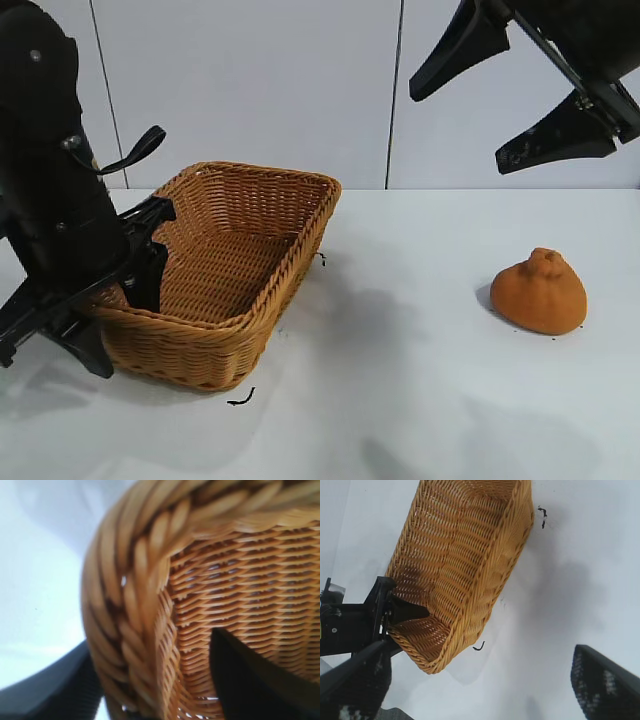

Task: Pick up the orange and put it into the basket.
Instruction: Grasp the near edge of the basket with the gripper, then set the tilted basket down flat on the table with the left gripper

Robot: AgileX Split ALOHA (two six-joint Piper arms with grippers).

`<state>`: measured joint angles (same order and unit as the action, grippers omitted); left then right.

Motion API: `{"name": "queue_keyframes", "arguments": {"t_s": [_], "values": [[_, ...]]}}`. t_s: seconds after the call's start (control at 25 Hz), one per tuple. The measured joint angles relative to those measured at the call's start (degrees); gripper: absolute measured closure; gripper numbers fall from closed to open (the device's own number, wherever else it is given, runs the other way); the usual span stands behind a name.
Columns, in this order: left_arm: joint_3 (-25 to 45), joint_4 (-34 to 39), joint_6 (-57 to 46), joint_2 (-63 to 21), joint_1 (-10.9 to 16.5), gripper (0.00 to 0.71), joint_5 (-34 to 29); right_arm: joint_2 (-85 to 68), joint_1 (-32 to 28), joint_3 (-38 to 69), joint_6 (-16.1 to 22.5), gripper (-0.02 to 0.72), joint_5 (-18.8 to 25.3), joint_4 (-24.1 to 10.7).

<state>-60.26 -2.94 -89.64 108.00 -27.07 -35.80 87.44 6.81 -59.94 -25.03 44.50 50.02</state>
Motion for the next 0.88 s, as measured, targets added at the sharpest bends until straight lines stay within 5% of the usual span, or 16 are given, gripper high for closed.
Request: {"name": "queue_keyframes", "arguments": {"t_s": [0.24,0.44,0.88], "values": [[-0.89,-0.18,0.45,-0.13,0.89,0.615,-0.06,0.00,0.00,0.00,0.00,0.008,0.00,0.00],[-5.87,0.06,5.27,-2.24,4.69,0.618,-2.54,0.00,0.00,0.00,0.00,0.008,-0.06,0.00],[-24.83,-8.27,57.20,6.87,13.14,0.618,-21.04,0.00,0.00,0.00,0.00,0.008,-0.01,0.05]]}}
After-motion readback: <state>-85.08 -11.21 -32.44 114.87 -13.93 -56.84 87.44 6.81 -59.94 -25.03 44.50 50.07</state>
